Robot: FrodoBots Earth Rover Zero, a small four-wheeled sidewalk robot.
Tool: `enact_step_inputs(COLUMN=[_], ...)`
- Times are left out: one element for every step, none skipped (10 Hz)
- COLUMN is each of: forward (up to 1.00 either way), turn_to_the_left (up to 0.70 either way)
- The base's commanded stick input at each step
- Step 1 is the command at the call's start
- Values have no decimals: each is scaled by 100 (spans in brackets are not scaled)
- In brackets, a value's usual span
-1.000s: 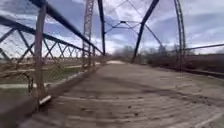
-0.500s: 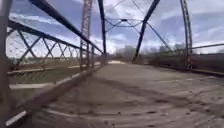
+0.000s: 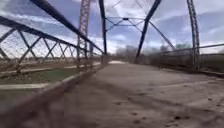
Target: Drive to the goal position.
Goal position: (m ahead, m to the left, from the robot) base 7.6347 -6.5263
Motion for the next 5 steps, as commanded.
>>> enact_step_inputs(forward=[100,100,100,100,100], turn_to_the_left=[-27,1,1,1,1])
